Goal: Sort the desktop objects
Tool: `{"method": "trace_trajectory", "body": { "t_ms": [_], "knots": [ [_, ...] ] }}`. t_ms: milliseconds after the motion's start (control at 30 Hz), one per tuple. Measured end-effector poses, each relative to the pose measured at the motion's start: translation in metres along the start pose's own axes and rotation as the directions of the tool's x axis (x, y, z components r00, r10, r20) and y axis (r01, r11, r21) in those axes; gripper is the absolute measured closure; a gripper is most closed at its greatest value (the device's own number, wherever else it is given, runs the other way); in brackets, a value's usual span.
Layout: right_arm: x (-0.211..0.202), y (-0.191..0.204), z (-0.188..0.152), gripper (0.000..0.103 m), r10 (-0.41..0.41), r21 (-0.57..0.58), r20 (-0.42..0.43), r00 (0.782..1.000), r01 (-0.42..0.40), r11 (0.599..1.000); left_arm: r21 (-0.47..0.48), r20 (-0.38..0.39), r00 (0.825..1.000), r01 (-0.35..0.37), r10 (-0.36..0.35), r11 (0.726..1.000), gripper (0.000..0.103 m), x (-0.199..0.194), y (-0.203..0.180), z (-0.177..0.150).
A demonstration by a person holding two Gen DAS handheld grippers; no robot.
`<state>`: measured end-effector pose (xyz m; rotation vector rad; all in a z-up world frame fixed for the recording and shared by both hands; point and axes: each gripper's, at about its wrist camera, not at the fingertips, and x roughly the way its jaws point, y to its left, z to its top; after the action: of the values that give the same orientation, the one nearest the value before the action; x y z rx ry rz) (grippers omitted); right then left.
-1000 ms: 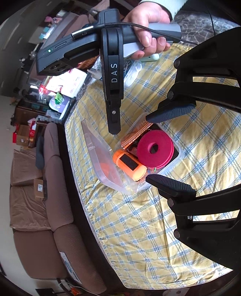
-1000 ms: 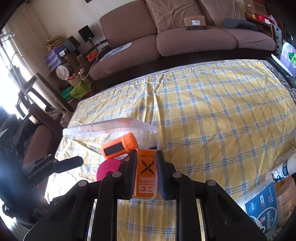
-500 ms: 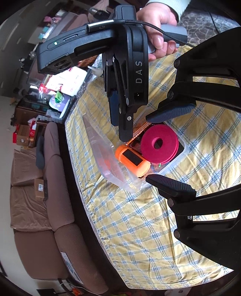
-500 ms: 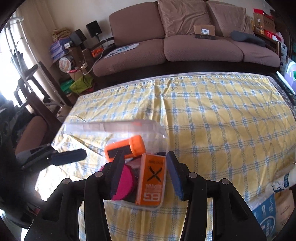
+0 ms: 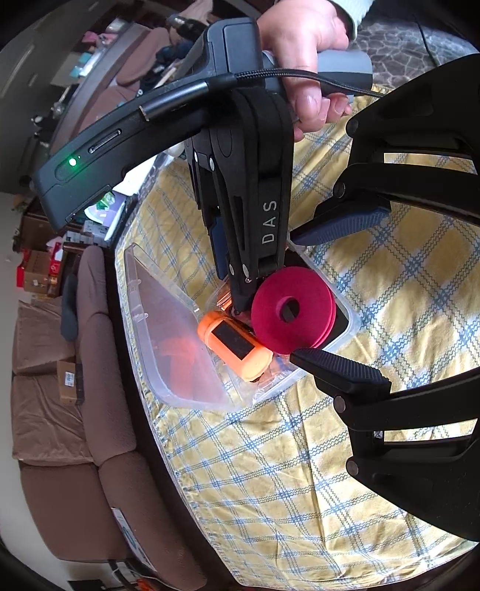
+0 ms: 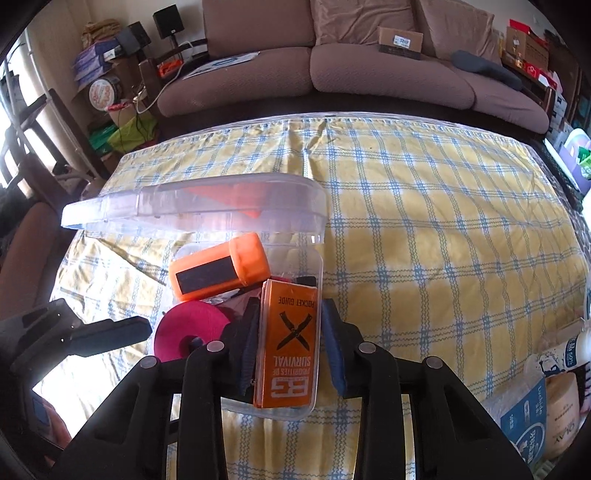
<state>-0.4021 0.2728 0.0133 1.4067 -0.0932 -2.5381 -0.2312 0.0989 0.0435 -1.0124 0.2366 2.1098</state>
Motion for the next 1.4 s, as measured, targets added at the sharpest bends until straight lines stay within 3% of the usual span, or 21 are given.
{"method": "trace_trajectory", "body": {
  "t_ms": [67, 133, 400, 533, 733, 900, 1167, 1400],
  "knots": [
    [-0.003, -0.014, 0.001, 0.095, 0.039, 0.075, -0.007, 0.999, -0.038, 0.996, -0.008, 0.0, 1.0, 0.001, -0.001, 1.0, 0.049, 0.001, 0.001, -0.001],
    [-0.007, -0.026, 0.0, 0.094, 0.105, 0.136, -0.01, 0.994, -0.102, 0.985, -0.016, 0.003, 1.0, 0.004, -0.004, 1.0, 0.049, 0.0, 0.002, -0.001],
    [-0.035, -0.034, -0.006, 0.093, 0.128, 0.15, 0.038, 0.991, -0.132, 0.98, -0.039, 0.011, 1.0, -0.002, 0.002, 0.999, 0.049, -0.006, 0.004, 0.003],
    [-0.02, -0.03, -0.006, 0.088, 0.058, 0.141, -0.025, 0.998, -0.054, 0.989, -0.013, -0.007, 1.0, -0.022, 0.022, 1.0, 0.049, 0.001, -0.004, 0.002],
    [-0.034, -0.025, -0.013, 0.081, -0.021, 0.084, 0.035, 0.999, 0.018, 0.996, 0.031, -0.016, 0.998, -0.058, 0.058, 0.998, 0.049, 0.009, -0.024, -0.004],
    [-0.034, -0.017, -0.015, 0.094, -0.036, 0.018, 0.02, 0.999, 0.035, 0.999, -0.006, -0.008, 0.999, -0.049, 0.049, 0.999, 0.049, 0.006, -0.015, -0.002],
    [-0.051, -0.021, -0.014, 0.097, 0.072, 0.09, 0.048, 0.996, -0.076, 0.993, -0.018, -0.006, 0.999, -0.05, 0.05, 0.999, 0.049, -0.007, -0.013, -0.006],
    [-0.085, -0.027, -0.021, 0.098, 0.115, 0.116, 0.061, 0.991, -0.122, 0.986, -0.047, 0.015, 1.0, -0.023, 0.024, 0.999, 0.049, -0.029, -0.017, -0.007]
  ]
}}
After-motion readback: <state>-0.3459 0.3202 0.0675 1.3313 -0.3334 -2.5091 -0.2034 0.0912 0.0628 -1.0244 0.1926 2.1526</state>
